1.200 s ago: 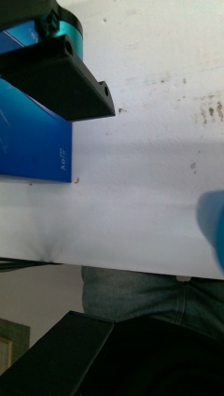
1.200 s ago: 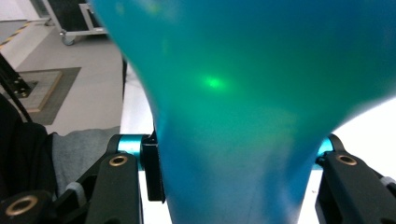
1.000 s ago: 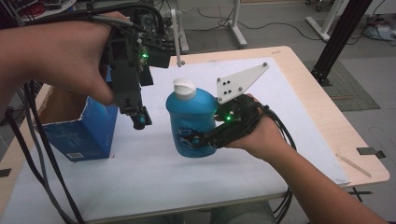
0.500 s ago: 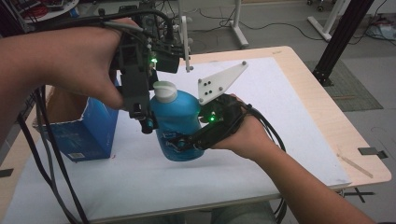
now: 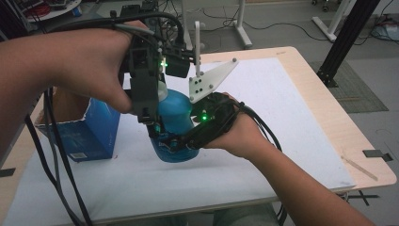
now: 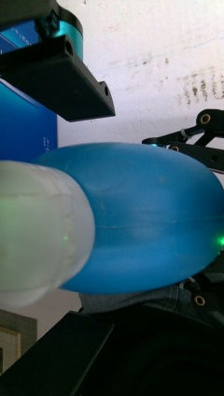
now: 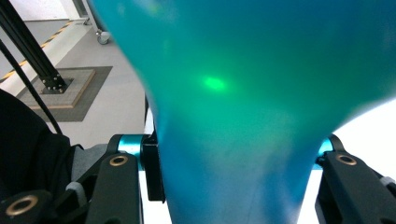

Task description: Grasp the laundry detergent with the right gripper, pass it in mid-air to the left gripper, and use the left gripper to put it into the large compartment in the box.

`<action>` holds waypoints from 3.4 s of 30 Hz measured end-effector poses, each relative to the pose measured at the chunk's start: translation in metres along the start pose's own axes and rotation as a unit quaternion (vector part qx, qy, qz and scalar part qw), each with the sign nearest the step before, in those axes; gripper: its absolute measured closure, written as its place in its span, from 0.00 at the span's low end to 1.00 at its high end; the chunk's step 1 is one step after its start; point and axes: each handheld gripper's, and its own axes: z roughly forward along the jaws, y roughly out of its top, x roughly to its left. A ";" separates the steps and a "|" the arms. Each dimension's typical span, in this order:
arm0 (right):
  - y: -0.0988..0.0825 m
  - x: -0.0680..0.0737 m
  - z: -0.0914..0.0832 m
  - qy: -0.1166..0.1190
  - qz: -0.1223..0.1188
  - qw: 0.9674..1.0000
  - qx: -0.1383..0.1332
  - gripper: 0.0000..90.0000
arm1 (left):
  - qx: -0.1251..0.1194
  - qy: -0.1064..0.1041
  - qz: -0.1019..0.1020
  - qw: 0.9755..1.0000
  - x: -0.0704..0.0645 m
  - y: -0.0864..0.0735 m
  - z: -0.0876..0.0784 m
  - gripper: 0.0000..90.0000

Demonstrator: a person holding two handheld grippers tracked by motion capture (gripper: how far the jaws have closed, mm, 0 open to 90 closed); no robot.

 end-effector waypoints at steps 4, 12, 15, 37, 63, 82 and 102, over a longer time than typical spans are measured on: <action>0.002 -0.001 0.001 0.000 0.001 1.000 -0.001 0.51 | 0.002 -0.001 -0.006 1.000 0.001 0.002 0.001 0.02; 0.004 -0.003 0.003 0.005 0.003 1.000 -0.004 0.51 | 0.011 0.000 -0.018 1.000 0.000 0.004 0.003 0.04; 0.004 -0.003 0.002 0.004 0.003 1.000 -0.006 0.51 | 0.013 0.003 -0.015 1.000 0.000 0.004 0.003 0.10; 0.004 -0.005 0.001 0.001 0.005 1.000 -0.009 0.51 | 0.014 0.017 -0.020 1.000 0.004 0.007 0.003 0.17; 0.004 -0.006 0.000 0.003 0.007 1.000 -0.014 0.51 | 0.021 0.016 -0.019 0.999 0.007 0.012 0.005 0.31; 0.004 -0.006 0.000 0.012 0.003 1.000 -0.027 0.51 | 0.031 0.007 -0.018 0.999 0.005 0.014 0.003 0.44; -0.002 -0.006 -0.019 0.005 0.024 1.000 -0.016 0.24 | 0.035 0.006 -0.035 0.999 0.007 0.011 0.002 0.44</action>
